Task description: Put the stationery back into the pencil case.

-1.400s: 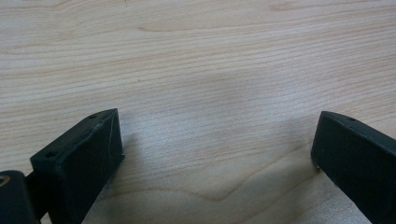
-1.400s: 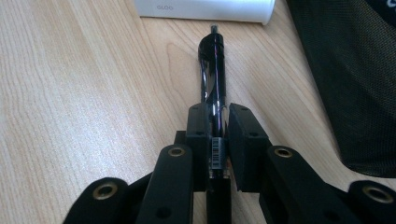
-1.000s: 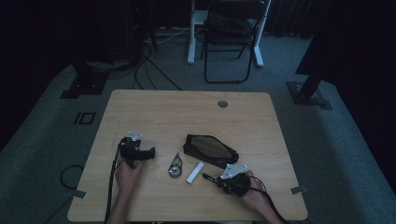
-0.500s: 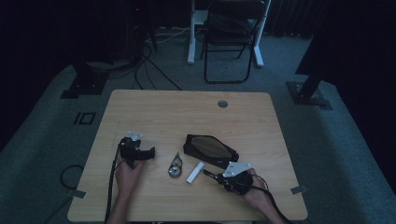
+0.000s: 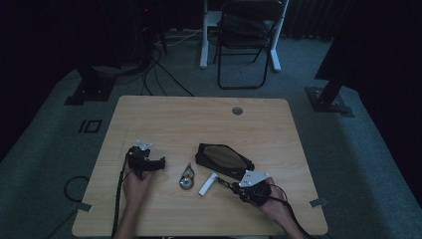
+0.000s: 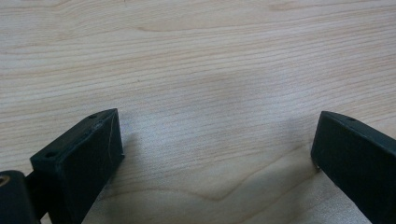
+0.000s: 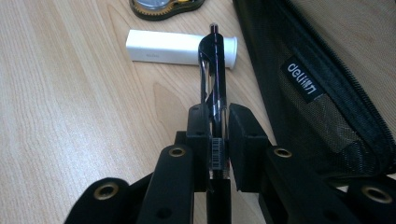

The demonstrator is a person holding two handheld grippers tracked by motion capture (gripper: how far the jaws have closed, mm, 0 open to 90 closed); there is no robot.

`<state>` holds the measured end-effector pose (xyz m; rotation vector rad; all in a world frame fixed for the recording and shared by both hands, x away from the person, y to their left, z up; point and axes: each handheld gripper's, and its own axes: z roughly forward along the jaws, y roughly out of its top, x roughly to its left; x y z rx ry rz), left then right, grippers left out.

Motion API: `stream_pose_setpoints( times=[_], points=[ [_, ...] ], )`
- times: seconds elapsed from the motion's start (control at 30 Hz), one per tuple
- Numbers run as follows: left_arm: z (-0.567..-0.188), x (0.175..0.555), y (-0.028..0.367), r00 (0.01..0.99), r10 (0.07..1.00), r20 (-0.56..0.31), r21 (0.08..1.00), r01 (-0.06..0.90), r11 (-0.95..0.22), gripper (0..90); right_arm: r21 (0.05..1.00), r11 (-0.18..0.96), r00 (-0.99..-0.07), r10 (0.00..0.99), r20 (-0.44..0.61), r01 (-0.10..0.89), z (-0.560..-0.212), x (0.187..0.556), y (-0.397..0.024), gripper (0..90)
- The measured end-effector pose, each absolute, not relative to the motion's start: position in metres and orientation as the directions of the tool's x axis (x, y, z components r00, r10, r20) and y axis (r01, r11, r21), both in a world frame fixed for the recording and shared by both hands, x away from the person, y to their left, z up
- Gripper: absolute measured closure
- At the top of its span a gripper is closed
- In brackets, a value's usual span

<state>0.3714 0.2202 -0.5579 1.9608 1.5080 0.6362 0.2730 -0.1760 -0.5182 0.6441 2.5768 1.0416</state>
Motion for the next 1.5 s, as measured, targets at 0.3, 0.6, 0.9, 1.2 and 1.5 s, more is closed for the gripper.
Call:
stream_pose_setpoints(
  times=[0.3, 0.6, 0.9, 1.2, 1.5],
  points=[
    [-0.558, 0.371, 0.22, 0.248, 0.969, 0.023, 0.695, 0.692, -0.194, 2.3, 0.722, 0.632, -0.857, 0.504, -0.107, 0.281, -0.512, 0.272, -0.177, 79.7],
    [-0.558, 0.371, 0.22, 0.248, 0.969, 0.023, 0.695, 0.692, -0.194, 2.3, 0.732, 0.624, -0.854, 0.508, -0.114, 0.273, -0.505, 0.272, -0.179, 79.7],
    [-0.558, 0.371, 0.22, 0.248, 0.969, 0.023, 0.695, 0.692, -0.194, 2.3, 0.745, 0.614, -0.849, 0.513, -0.125, 0.261, -0.496, 0.272, -0.182, 79.7],
    [-0.558, 0.371, 0.22, 0.248, 0.969, 0.023, 0.695, 0.692, -0.194, 2.3, 0.757, 0.605, -0.845, 0.518, -0.137, 0.248, -0.488, 0.273, -0.183, 79.7],
    [-0.558, 0.371, 0.22, 0.248, 0.969, 0.023, 0.695, 0.693, -0.194, 2.3, 0.769, 0.594, -0.841, 0.522, -0.143, 0.237, -0.482, 0.274, -0.183, 79.7]
  ],
)
